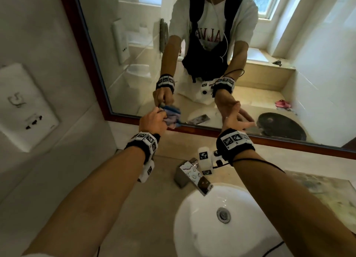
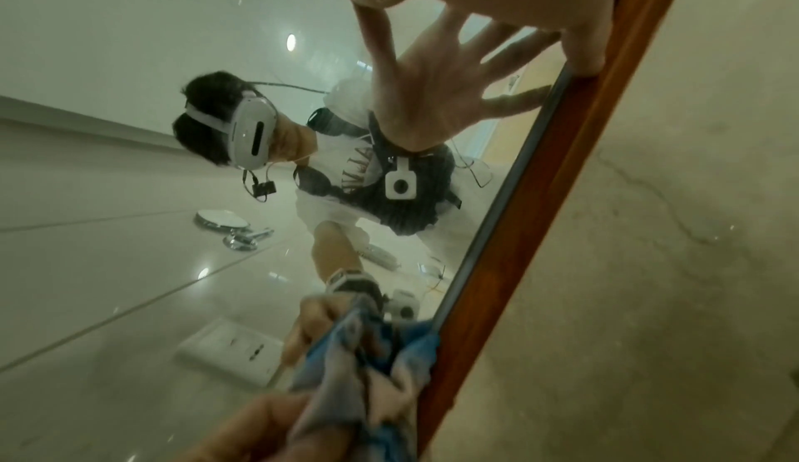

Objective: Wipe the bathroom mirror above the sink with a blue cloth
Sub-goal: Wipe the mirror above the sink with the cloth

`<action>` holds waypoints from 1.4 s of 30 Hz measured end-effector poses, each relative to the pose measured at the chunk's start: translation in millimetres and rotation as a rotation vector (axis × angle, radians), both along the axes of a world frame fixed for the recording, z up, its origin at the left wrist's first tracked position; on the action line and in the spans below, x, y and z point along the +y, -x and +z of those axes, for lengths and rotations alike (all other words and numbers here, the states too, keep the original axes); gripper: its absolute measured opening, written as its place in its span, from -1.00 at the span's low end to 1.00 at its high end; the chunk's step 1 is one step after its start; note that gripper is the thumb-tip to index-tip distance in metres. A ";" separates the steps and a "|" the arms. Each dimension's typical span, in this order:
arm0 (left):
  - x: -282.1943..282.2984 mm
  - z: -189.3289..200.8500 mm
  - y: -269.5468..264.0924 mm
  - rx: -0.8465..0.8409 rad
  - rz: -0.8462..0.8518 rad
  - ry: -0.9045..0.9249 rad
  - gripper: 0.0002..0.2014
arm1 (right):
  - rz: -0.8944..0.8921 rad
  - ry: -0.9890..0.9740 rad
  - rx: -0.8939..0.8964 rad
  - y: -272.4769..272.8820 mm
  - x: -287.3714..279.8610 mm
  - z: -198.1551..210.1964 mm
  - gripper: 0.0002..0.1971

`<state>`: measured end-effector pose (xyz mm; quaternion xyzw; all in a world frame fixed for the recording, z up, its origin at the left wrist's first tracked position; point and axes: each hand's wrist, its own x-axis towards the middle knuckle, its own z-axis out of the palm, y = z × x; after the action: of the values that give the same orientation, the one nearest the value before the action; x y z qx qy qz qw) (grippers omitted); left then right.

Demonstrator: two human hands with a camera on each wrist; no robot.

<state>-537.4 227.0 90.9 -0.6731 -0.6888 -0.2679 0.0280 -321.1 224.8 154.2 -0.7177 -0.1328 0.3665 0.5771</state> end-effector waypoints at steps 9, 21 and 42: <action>0.1 19.4 -7.2 -0.063 -0.198 -0.282 -0.90 | 0.187 -0.034 -0.096 67.0 -5.7 3.3 0.08; 14.5 5.4 -12.7 -0.056 -0.334 -0.331 -0.87 | 0.161 0.048 -0.095 65.2 -0.2 1.7 0.11; 1.3 -9.4 83.8 -0.023 0.026 -0.030 -0.87 | 0.037 0.013 -0.032 96.4 -0.2 -12.0 0.02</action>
<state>-621.2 228.3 81.4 -0.6605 -0.6936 -0.2855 0.0335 -417.5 224.6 142.2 -0.7246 -0.1529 0.3663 0.5634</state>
